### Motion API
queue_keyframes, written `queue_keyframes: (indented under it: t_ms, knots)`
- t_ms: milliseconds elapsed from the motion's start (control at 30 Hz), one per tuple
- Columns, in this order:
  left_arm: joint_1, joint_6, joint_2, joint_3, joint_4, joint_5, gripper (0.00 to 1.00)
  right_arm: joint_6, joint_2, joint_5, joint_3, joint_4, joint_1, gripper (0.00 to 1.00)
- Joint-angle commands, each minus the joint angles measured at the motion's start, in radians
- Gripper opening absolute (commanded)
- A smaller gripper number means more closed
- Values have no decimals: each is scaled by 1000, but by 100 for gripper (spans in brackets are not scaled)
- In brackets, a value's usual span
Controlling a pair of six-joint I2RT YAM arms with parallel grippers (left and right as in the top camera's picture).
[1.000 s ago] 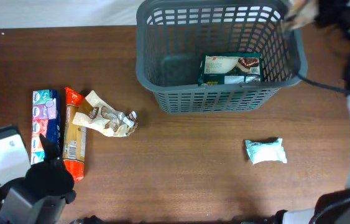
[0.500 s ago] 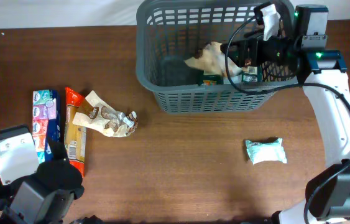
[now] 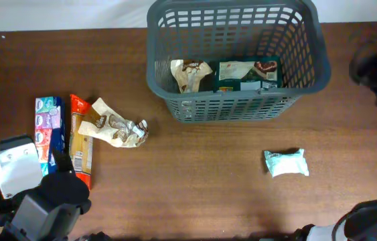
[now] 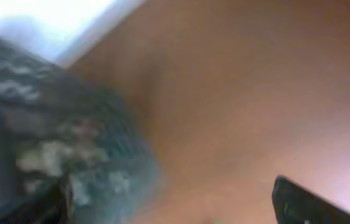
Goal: Pack container
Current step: 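Lower the right gripper onto the mint-green wet-wipe pack and grasp it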
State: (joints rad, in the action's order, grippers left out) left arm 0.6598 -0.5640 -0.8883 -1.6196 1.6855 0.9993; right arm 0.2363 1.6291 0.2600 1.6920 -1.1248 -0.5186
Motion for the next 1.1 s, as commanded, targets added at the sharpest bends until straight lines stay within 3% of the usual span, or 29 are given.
queue_keyframes:
  t_ms: [0, 133, 233, 333, 400, 567, 700, 833, 1067]
  knots:
    - [-4, 13, 0, 3, 0, 3, 99, 13, -19, -253, 6, -194, -45, 99]
    - [-4, 13, 0, 15, -2, 1, 99, 119, -18, -246, -37, -370, -58, 99]
    - [-4, 12, 0, 37, -1, -13, 99, 349, -18, -245, -116, -406, -58, 99]
    - [-4, 12, 0, 70, -3, -21, 99, 755, -18, -245, -269, -367, -58, 99]
    - [-4, 12, 0, 81, -9, -27, 99, 896, -18, -220, -363, -303, -47, 99]
    - [-4, 13, -2, 82, -35, -27, 99, 892, -18, -136, -594, 46, 66, 99]
    - [-4, 13, -2, 82, -35, -27, 99, 798, -18, -148, -627, 206, 250, 99]
    - [-4, 13, -2, 82, -35, -27, 99, 793, -18, -264, -627, 229, 417, 99]
    - [-4, 13, -2, 82, -35, -27, 99, 801, -18, -272, -627, 220, 433, 99]
